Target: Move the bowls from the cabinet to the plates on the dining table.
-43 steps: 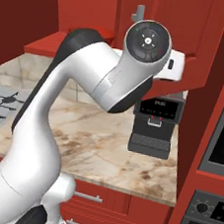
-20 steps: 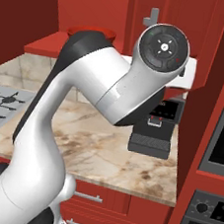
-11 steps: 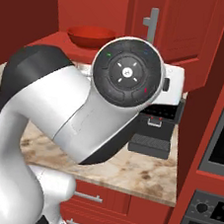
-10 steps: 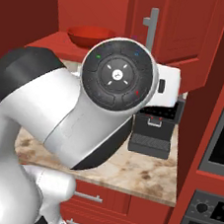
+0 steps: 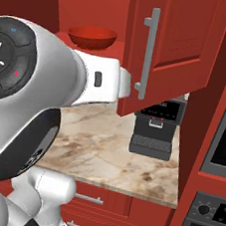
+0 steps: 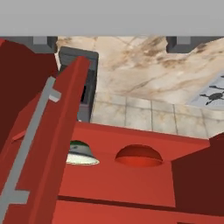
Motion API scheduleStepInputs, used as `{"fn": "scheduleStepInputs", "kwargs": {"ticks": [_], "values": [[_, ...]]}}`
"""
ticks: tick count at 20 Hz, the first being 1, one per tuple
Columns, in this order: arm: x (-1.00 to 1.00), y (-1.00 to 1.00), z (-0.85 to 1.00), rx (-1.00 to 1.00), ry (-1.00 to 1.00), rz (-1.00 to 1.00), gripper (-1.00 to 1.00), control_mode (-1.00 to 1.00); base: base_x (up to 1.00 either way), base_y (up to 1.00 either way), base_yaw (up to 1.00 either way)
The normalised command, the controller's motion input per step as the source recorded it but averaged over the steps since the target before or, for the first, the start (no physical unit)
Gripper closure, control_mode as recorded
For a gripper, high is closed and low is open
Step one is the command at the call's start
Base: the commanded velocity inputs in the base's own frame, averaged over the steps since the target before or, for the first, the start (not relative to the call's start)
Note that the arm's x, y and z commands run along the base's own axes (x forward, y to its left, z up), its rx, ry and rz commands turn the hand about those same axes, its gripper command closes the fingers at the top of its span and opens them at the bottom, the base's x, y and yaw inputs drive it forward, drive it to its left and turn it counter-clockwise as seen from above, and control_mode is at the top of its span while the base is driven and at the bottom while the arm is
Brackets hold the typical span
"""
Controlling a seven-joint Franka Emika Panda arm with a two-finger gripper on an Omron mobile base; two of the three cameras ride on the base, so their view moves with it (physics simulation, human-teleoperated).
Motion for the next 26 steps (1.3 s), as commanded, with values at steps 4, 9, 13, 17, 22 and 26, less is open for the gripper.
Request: {"fn": "scheduleStepInputs", "kwargs": {"ticks": [4,9,13,17,22,26], "values": [[0.01,0.7,0.0,-0.06,0.03,-0.09,-1.0,-1.0,0.0,0.0,0.0],[0.12,0.59,0.0,-0.02,0.02,-0.13,-1.0,-1.0,0.0,0.0,0.0],[0.53,0.44,0.0,0.0,0.02,-0.15,-1.0,-1.0,0.0,0.0,0.0],[0.72,0.24,0.0,-0.01,0.03,-0.14,-1.0,-1.0,0.0,0.0,0.0],[0.99,0.02,-0.13,0.0,0.02,-0.1,-1.0,-1.0,0.0,0.0,0.0],[0.63,-0.03,-0.1,-0.04,0.17,-0.05,-1.0,-1.0,0.0,0.0,0.0]]}}
